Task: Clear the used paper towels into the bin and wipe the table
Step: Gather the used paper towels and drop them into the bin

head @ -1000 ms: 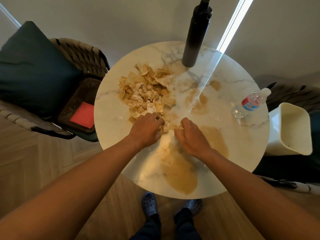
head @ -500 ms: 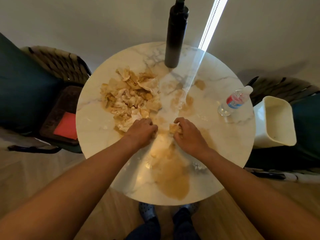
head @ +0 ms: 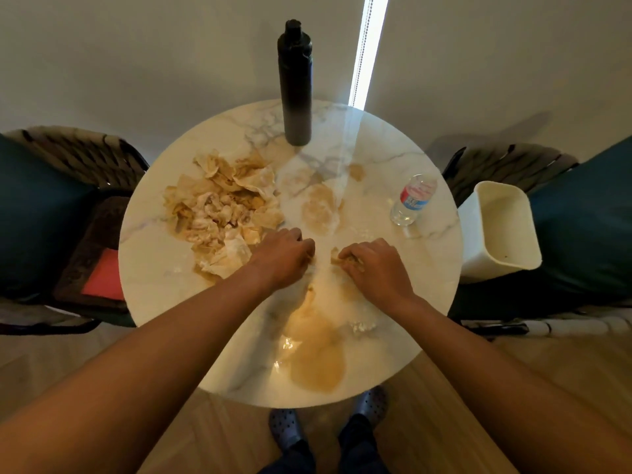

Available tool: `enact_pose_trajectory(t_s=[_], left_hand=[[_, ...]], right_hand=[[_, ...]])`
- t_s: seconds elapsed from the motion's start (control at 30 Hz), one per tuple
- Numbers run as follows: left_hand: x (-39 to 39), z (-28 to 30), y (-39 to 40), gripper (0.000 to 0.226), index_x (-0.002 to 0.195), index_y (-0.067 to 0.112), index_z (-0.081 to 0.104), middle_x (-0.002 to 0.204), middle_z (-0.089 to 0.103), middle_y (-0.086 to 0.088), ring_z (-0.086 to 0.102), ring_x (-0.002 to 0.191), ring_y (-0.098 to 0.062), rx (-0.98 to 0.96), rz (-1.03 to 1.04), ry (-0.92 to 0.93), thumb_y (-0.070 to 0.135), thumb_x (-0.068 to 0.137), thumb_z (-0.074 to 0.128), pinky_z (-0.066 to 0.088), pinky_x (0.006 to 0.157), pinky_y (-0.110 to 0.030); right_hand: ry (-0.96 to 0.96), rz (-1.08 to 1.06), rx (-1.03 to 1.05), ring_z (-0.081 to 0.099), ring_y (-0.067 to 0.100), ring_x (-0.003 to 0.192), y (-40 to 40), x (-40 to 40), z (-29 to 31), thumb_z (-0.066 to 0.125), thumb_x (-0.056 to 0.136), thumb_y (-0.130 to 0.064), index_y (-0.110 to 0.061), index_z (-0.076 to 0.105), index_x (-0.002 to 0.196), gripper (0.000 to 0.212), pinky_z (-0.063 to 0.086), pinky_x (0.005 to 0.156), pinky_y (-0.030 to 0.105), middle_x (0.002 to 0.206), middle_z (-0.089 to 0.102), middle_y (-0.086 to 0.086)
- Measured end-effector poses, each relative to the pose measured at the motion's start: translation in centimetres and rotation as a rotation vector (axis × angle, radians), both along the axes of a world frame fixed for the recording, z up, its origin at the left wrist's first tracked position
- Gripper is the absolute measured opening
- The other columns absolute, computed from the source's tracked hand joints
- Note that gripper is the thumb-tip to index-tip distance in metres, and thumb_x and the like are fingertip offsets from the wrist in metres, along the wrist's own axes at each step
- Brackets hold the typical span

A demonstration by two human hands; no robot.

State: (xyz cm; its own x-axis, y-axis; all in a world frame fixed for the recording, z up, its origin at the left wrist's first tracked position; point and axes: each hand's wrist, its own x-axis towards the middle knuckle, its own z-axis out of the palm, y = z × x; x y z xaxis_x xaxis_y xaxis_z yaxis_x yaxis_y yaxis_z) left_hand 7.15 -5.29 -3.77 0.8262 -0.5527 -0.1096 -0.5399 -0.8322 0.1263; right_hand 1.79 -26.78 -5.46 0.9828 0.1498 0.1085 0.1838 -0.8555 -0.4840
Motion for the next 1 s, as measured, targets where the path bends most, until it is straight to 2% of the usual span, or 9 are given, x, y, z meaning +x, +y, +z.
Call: enact_pose_trajectory(t_s=[0.13, 0.3, 0.43, 0.47, 0.57, 0.73, 0.9, 1.0], left_hand=[[-0.2, 0.9, -4.0, 0.024, 0.116, 0.027, 0.065, 0.107, 0.059, -0.003, 0.060, 0.090, -0.025, -0.019, -0.044, 0.026, 0.030, 0.094, 0.056, 0.045, 0.074, -0.035], [-0.6, 1.7, -9.4, 0.024, 0.116, 0.025, 0.066, 0.107, 0.060, -0.005, 0.061, 0.087, -0.026, -0.058, -0.110, 0.057, 0.025, 0.093, 0.059, 0.053, 0.075, -0.039], [-0.9, 2.1, -14.8, 0.025, 0.116, 0.024, 0.066, 0.108, 0.059, -0.005, 0.062, 0.090, -0.028, -0.073, -0.166, 0.077, 0.023, 0.092, 0.059, 0.052, 0.075, -0.038], [-0.9, 2.1, -16.0, 0.024, 0.116, 0.025, 0.066, 0.108, 0.059, -0.005, 0.062, 0.090, -0.027, -0.077, -0.176, 0.084, 0.023, 0.092, 0.059, 0.052, 0.075, -0.038], [-0.9, 2.3, -19.6, 0.024, 0.118, 0.025, 0.064, 0.113, 0.058, -0.005, 0.061, 0.094, -0.025, -0.089, -0.212, 0.099, 0.025, 0.094, 0.061, 0.051, 0.077, -0.033], [-0.6, 2.2, -25.7, 0.025, 0.122, 0.024, 0.063, 0.120, 0.059, -0.004, 0.062, 0.101, -0.021, -0.143, -0.248, 0.088, 0.023, 0.097, 0.062, 0.052, 0.089, -0.030], [0.7, 1.8, -31.2, 0.025, 0.123, 0.024, 0.061, 0.120, 0.059, -0.006, 0.063, 0.099, -0.020, -0.157, -0.319, 0.079, 0.023, 0.098, 0.061, 0.056, 0.087, -0.031], [1.9, 1.2, -34.4, 0.027, 0.123, 0.025, 0.059, 0.119, 0.058, -0.005, 0.062, 0.099, -0.019, -0.146, -0.341, 0.077, 0.025, 0.096, 0.064, 0.056, 0.087, -0.031]], right_hand=[[0.098, -0.056, 0.102, 0.060, 0.017, 0.094, -3.5, -1.2, 0.6, 0.071, 0.091, -0.026, -0.025, 0.072, 0.105, 0.014, 0.053, 0.077, 0.037, 0.102, 0.069, -0.005], [0.106, -0.105, 0.148, 0.063, 0.013, 0.090, -8.5, -2.7, 1.0, 0.069, 0.093, -0.020, -0.020, 0.071, 0.106, 0.013, 0.057, 0.082, 0.034, 0.103, 0.068, 0.000], [0.081, -0.205, 0.166, 0.057, 0.006, 0.087, -13.1, -4.2, 1.4, 0.071, 0.089, -0.014, -0.017, 0.070, 0.105, 0.016, 0.046, 0.077, 0.012, 0.103, 0.065, 0.000], [0.075, -0.233, 0.179, 0.056, 0.006, 0.086, -14.2, -4.6, 1.6, 0.071, 0.087, -0.012, -0.016, 0.069, 0.105, 0.017, 0.044, 0.077, 0.011, 0.103, 0.065, 0.000], [0.045, -0.288, 0.209, 0.057, 0.009, 0.090, -17.3, -5.2, 2.1, 0.066, 0.090, -0.010, -0.012, 0.069, 0.106, 0.016, 0.051, 0.082, 0.023, 0.104, 0.064, 0.001], [0.047, -0.396, 0.184, 0.057, 0.011, 0.105, -22.8, -5.7, 2.3, 0.057, 0.099, -0.015, -0.017, 0.068, 0.111, 0.016, 0.044, 0.092, 0.023, 0.115, 0.064, 0.001], [0.013, -0.490, 0.082, 0.054, 0.013, 0.102, -28.2, -5.2, 1.9, 0.053, 0.098, -0.014, -0.022, 0.069, 0.111, 0.022, 0.050, 0.093, 0.034, 0.114, 0.067, -0.002], [0.029, -0.517, 0.073, 0.054, 0.016, 0.107, -31.0, -4.5, 1.3, 0.053, 0.098, -0.013, -0.023, 0.069, 0.111, 0.024, 0.050, 0.095, 0.039, 0.116, 0.068, -0.003]])
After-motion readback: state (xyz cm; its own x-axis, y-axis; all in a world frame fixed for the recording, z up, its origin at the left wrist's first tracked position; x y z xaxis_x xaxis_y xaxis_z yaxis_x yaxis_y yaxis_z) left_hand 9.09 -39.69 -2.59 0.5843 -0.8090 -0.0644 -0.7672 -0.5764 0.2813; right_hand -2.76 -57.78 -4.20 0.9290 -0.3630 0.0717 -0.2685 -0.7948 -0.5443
